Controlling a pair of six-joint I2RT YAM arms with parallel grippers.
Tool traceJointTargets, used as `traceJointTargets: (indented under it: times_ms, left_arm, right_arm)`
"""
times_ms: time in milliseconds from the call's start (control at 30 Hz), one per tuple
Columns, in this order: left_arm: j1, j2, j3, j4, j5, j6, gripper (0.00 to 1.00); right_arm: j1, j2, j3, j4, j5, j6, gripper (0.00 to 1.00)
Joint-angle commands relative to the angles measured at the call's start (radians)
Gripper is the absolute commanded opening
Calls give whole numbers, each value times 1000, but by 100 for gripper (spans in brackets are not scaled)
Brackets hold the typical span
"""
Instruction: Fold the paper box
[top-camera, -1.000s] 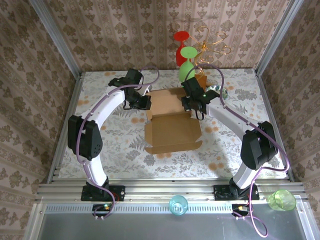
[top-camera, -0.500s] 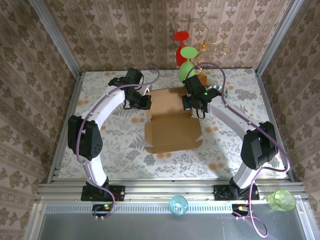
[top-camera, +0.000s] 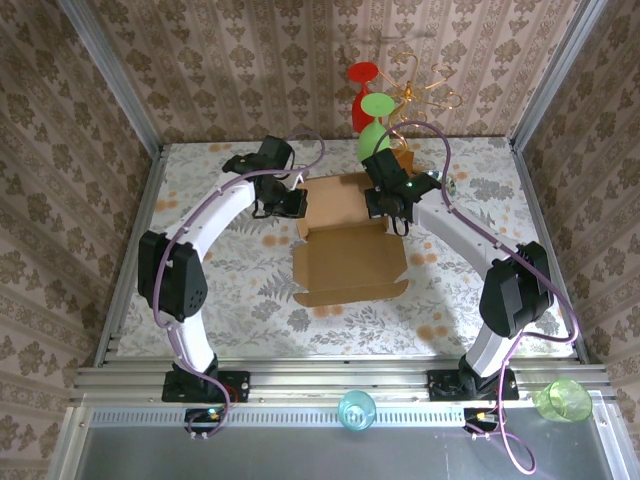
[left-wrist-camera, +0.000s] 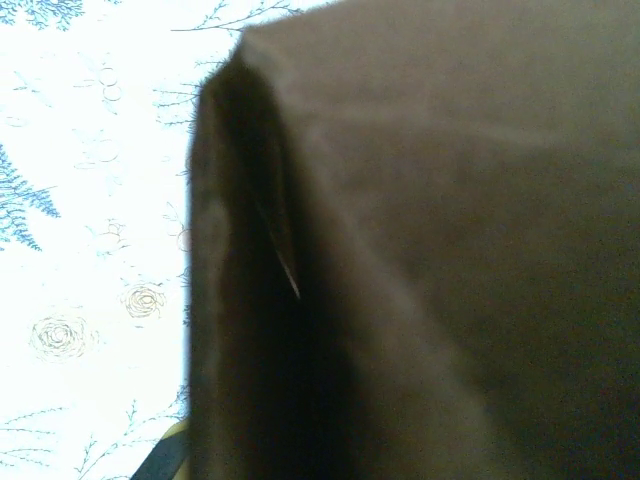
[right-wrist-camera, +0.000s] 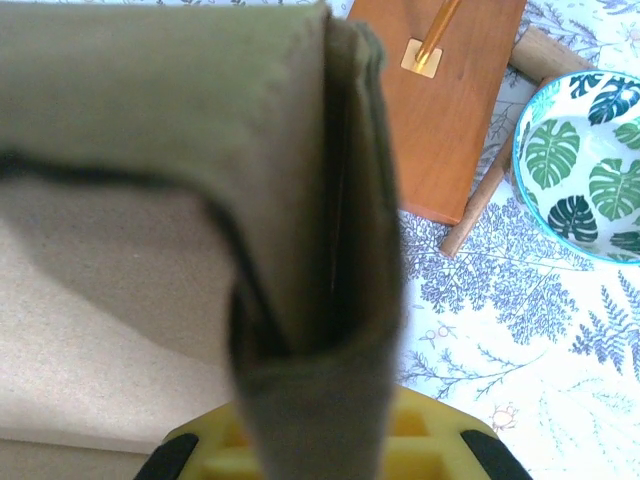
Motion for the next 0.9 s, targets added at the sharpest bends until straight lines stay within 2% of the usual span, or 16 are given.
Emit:
traceJointTargets:
  times_ms: [0,100,200,467,700,800,867]
  left_arm:
    - [-1,-14,-39,19,-42,-24,6]
    - [-8,-17,-73,65,-57,-32,7]
    - [-15,-29,-133,136,-73,-51,13]
    - [-18,-25,-283,331,-77,-97,13]
    - [-18,11,-338,420,-100,-122,16]
    - [-18,21,-353,439,-117,-133,10]
    - [-19,28,-361,443,-137,-148,0]
  right_arm:
    - [2,3,40,-54,-9,34,0]
    - [8,5,39,-76,-42,65,0]
    - [20,3,13,-71,-65,100,0]
    - [56,9,-63,15,-57,140,0]
    - [66,50,-50,10,-49,146,0]
    - [67,67,-44,5,-52,146,0]
    - [67,72,-41,4,-52,145,0]
